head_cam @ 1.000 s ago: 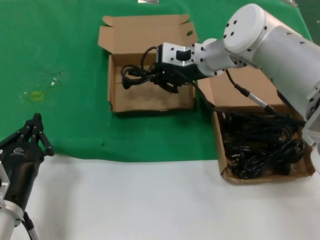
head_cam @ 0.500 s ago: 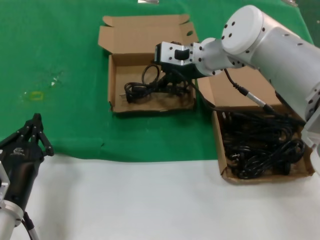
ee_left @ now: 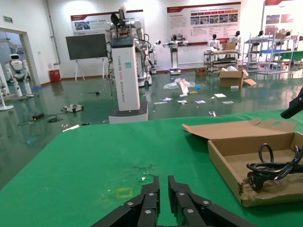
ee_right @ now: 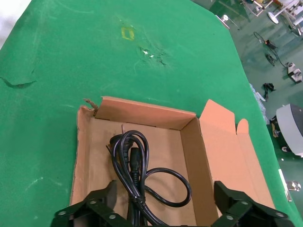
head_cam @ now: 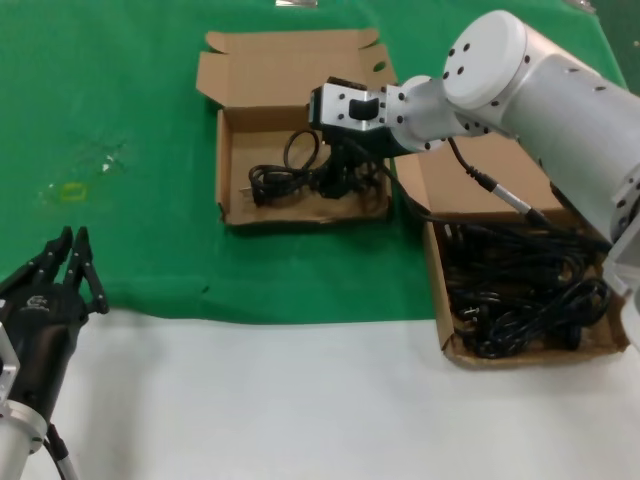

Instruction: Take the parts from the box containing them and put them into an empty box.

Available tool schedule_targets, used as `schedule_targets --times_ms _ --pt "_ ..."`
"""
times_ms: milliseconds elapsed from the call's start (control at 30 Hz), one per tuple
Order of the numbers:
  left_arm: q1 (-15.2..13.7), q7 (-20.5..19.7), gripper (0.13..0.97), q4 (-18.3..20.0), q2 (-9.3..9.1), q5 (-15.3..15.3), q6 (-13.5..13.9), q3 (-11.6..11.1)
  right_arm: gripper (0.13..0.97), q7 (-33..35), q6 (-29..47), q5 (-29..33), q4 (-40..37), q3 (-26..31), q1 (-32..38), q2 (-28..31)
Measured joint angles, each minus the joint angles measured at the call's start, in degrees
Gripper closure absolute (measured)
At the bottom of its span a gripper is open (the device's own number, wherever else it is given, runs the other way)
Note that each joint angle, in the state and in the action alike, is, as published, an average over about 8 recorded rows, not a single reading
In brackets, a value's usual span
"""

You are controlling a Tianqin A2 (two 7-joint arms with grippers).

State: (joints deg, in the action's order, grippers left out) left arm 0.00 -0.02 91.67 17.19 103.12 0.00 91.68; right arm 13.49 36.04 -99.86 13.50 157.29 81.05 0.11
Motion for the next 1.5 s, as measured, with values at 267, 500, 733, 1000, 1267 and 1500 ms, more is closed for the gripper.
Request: schedule_targets --times_ms 267,500,733,1000,1267,1500 --pt "0.0 0.0 0.859 0.0 0.0 0.0 0.0 0.0 0.307 -0.89 -2.37 -0.22 5.2 -4.38 -5.4 1.14" --pt "0.0 0.0 0.82 0.0 0.0 0.0 0.0 0.0 0.261 -2.09 -5.59 -0.51 12.16 -10.22 -12.61 2.66" --pt "0.0 0.0 0.668 0.0 0.0 0.01 0.0 0.0 0.176 -3.36 -8.96 -0.82 19.45 -16.34 -20.17 4.25" --pt "0.0 0.0 0.477 0.0 0.0 0.01 0.0 0.0 0.131 -4.81 -12.84 -1.17 27.85 -23.38 -28.91 6.09" --pt "0.0 0.0 0.378 0.0 0.0 0.01 0.0 0.0 0.129 -6.25 -16.7 -1.52 36.23 -30.45 -37.59 7.92" --pt "0.0 0.0 0.252 0.0 0.0 0.01 0.0 0.0 0.129 -7.51 -20.07 -1.83 43.59 -36.62 -45.22 9.53"
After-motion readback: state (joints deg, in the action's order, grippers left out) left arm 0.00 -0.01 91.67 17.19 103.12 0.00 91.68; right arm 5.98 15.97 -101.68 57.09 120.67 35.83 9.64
